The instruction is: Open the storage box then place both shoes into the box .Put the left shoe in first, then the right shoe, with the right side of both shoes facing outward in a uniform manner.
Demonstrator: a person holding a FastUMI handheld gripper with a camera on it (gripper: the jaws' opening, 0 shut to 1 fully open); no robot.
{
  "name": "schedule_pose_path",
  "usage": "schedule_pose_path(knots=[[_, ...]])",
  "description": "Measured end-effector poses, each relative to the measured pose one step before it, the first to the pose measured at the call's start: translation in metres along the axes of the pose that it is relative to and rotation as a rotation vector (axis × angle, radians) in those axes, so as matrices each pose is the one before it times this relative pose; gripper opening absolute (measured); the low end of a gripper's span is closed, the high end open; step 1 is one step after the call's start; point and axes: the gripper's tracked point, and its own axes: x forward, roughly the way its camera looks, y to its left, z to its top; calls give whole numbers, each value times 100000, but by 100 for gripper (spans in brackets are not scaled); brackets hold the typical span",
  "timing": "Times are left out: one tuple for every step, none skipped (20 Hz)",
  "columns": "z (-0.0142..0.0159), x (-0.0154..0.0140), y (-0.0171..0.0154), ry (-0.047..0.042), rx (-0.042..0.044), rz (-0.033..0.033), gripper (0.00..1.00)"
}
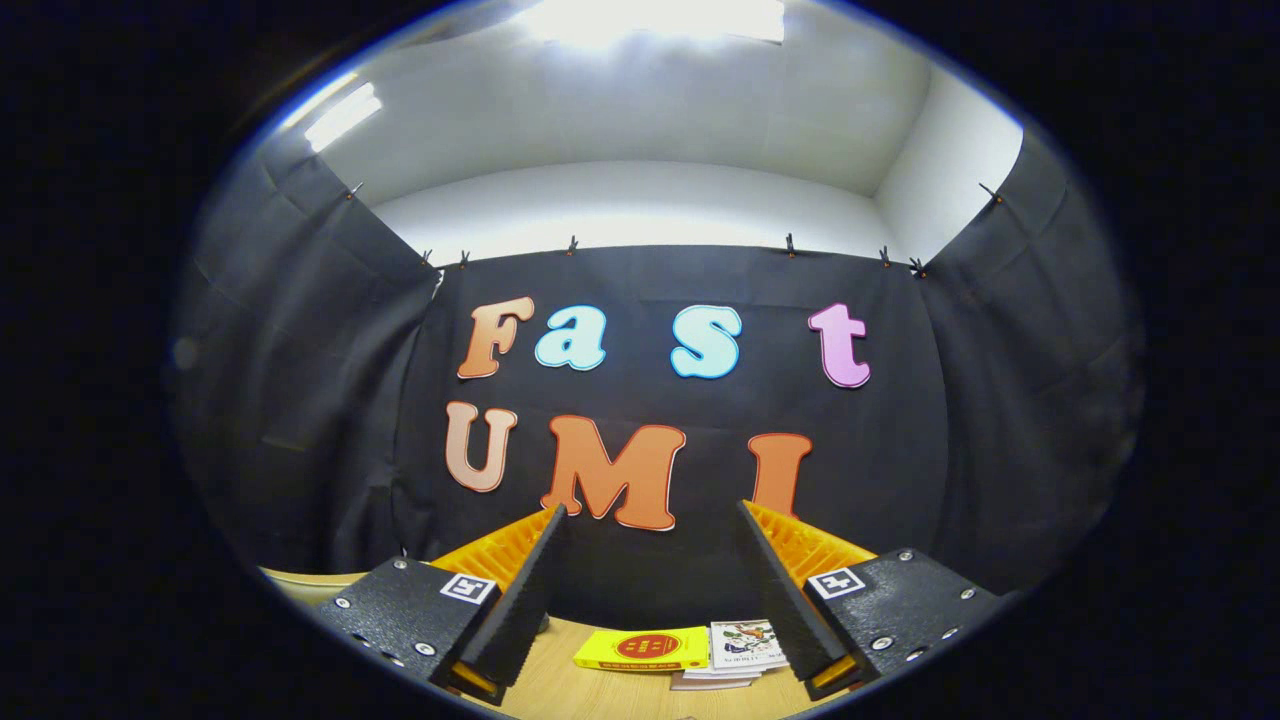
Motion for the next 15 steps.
schedule_pose_path(knots=[[430, -31, 160, -848, 281, 480, 98], [244, -121, 253, -649, 489, 393, 98], [271, -13, 295, -255, 175, 647, 98], [92, -116, 239, -116, -130, 358, 98], [18, 137, 8, 142, -271, -51, 98], [2, 104, 42, 11, 195, -105, 99], [64, -85, 116, 180, 61, -9, 99], [142, -133, 92, 53, 104, 12, 99], [61, -200, 93, 286, -142, -80, 99], [12, -112, -19, 250, -147, -101, 99], [-71, -81, -205, 717, -76, -374, 99], [-249, -53, -117, 884, 222, -149, 99], [-193, 16, -52, 877, 186, -380, 99], [-135, 24, -44, 698, 286, -266, 99], [-70, -48, -150, 437, 311, -362, 99]])
